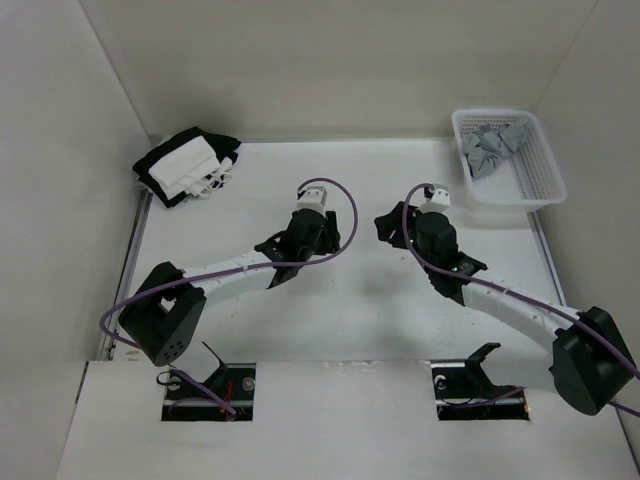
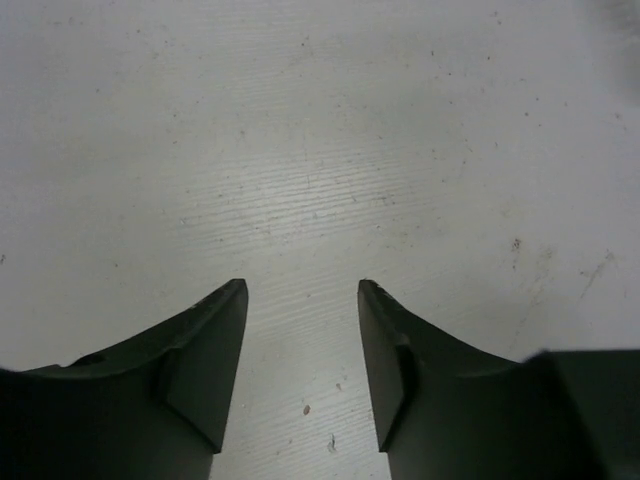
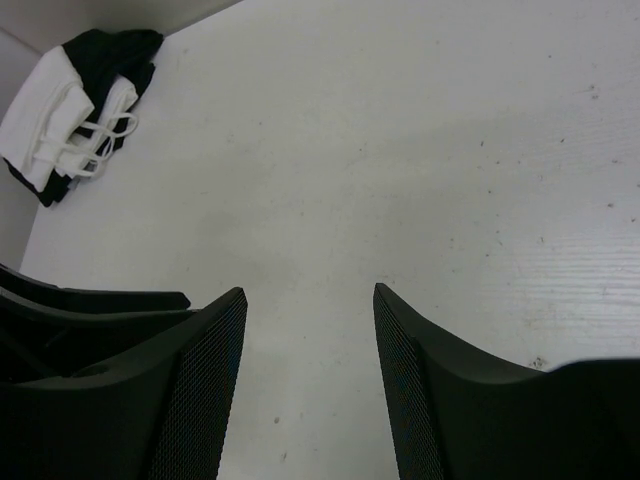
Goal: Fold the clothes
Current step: Grab the tank top from the pile, then move the tank top to the center of the board
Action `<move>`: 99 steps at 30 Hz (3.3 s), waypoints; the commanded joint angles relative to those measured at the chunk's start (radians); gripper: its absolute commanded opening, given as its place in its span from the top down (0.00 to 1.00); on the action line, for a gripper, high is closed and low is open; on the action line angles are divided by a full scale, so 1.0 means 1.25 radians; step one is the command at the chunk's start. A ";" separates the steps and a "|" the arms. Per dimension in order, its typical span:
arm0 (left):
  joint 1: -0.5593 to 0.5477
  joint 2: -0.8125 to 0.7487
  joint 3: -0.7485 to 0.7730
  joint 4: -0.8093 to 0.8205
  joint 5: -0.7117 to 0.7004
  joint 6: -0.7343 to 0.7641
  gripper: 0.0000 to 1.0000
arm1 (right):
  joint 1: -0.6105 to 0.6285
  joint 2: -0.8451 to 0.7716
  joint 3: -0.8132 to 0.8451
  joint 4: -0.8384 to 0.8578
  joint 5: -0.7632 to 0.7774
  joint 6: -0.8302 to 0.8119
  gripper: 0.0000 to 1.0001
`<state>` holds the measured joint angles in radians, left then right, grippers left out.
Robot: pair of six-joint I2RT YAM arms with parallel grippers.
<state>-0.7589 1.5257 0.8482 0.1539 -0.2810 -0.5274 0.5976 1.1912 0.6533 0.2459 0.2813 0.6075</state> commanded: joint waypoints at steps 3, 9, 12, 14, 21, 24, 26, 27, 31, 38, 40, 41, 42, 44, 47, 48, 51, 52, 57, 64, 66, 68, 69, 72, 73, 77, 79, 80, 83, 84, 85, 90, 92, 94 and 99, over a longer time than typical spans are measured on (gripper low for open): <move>0.004 -0.034 -0.016 0.066 0.021 0.008 0.50 | 0.000 0.015 0.076 0.013 0.009 -0.016 0.48; -0.005 -0.034 -0.047 0.120 0.016 0.018 0.54 | -0.132 0.103 0.245 -0.047 -0.016 -0.029 0.99; -0.005 -0.035 -0.055 0.132 0.017 0.023 0.63 | -0.256 0.172 0.345 -0.073 -0.014 -0.044 1.00; -0.005 -0.038 -0.065 0.146 0.022 0.023 0.74 | -0.355 0.231 0.400 -0.070 -0.004 -0.047 0.93; -0.008 -0.031 -0.070 0.168 0.036 0.030 0.80 | -0.541 0.491 0.599 -0.074 -0.078 -0.083 0.57; -0.002 -0.025 -0.082 0.196 0.044 0.022 0.58 | -0.583 0.594 0.693 -0.098 -0.118 -0.083 0.46; 0.003 -0.024 -0.087 0.206 0.047 0.018 0.56 | -0.598 0.645 0.749 -0.119 -0.139 -0.082 0.42; 0.005 -0.022 -0.088 0.208 0.049 0.015 0.55 | -0.606 0.667 0.774 -0.130 -0.140 -0.074 0.41; 0.011 -0.006 -0.086 0.216 0.055 0.013 0.54 | -0.626 0.749 0.864 -0.187 -0.139 -0.016 0.40; 0.026 0.003 -0.087 0.223 0.059 0.008 0.54 | -0.626 0.856 0.962 -0.263 -0.154 0.022 0.45; 0.029 0.004 -0.087 0.225 0.062 0.006 0.55 | -0.626 0.871 0.973 -0.264 -0.156 0.035 0.48; 0.029 0.005 -0.087 0.225 0.062 0.006 0.55 | -0.626 0.879 0.979 -0.258 -0.177 0.048 0.56; 0.029 0.005 -0.087 0.225 0.062 0.006 0.55 | -0.628 0.880 0.982 -0.256 -0.188 0.058 0.66; 0.029 0.005 -0.087 0.225 0.062 0.006 0.55 | -0.633 0.867 0.964 -0.224 -0.204 0.081 0.92; 0.029 0.005 -0.087 0.228 0.062 0.006 0.55 | -0.636 0.752 0.825 -0.068 -0.165 0.093 1.00; 0.029 0.007 -0.087 0.229 0.062 0.006 0.55 | -0.633 0.679 0.746 0.023 -0.148 0.086 1.00; 0.026 0.008 -0.083 0.232 0.063 0.006 0.55 | -0.632 0.506 0.618 0.156 -0.138 0.071 1.00; 0.024 0.007 -0.085 0.233 0.063 0.006 0.55 | -0.631 0.466 0.598 0.171 -0.138 0.067 1.00; 0.030 -0.029 -0.100 0.239 0.059 -0.004 0.55 | -0.572 0.193 0.510 0.202 -0.154 0.023 1.00; 0.089 -0.126 -0.152 0.244 0.041 -0.046 0.55 | -0.380 -0.091 0.535 0.135 -0.201 -0.078 1.00; 0.118 -0.173 -0.169 0.234 0.039 -0.069 0.55 | -0.274 -0.154 0.572 0.091 -0.203 -0.127 1.00; 0.139 -0.215 -0.186 0.234 0.039 -0.086 0.55 | -0.201 -0.182 0.589 0.079 -0.202 -0.158 1.00; 0.148 -0.234 -0.194 0.234 0.039 -0.093 0.55 | -0.162 -0.192 0.600 0.072 -0.199 -0.174 1.00; 0.176 -0.317 -0.213 0.213 0.039 -0.120 0.55 | -0.010 -0.198 0.633 0.043 -0.191 -0.206 0.99; 0.183 -0.333 -0.216 0.206 0.038 -0.122 0.55 | 0.005 -0.197 0.635 0.043 -0.192 -0.204 0.99; 0.210 -0.392 -0.223 0.170 0.036 -0.123 0.54 | 0.100 -0.109 0.618 0.074 -0.191 -0.195 0.99; 0.224 -0.403 -0.227 0.149 0.036 -0.124 0.54 | 0.099 -0.062 0.597 0.088 -0.188 -0.173 0.99; 0.235 -0.412 -0.231 0.130 0.036 -0.129 0.54 | 0.097 0.010 0.576 0.110 -0.200 -0.140 0.99; 0.251 -0.425 -0.251 0.100 0.036 -0.132 0.54 | 0.074 0.238 0.609 0.126 -0.220 -0.110 0.98; 0.254 -0.427 -0.258 0.093 0.036 -0.130 0.54 | 0.059 0.325 0.650 0.120 -0.225 -0.117 0.98; 0.257 -0.428 -0.265 0.079 0.036 -0.128 0.55 | 0.041 0.410 0.704 0.113 -0.229 -0.114 0.97; 0.246 -0.438 -0.275 -0.019 -0.011 -0.108 0.57 | -0.045 0.681 1.027 -0.048 -0.234 -0.074 0.69; 0.209 -0.427 -0.263 -0.059 -0.043 -0.085 0.58 | -0.061 0.660 1.012 -0.051 -0.224 -0.060 0.57; 0.163 -0.400 -0.241 -0.103 -0.068 -0.065 0.59 | -0.064 0.595 0.915 -0.052 -0.224 -0.038 0.55; 0.085 -0.340 -0.212 -0.195 -0.165 -0.052 0.65 | -0.020 0.425 0.494 -0.010 -0.223 0.021 0.93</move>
<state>-0.6235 1.0744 0.5308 -0.0032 -0.3843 -0.6270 0.4946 1.8713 1.4940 0.1410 0.0113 0.5713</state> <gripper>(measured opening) 0.369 0.162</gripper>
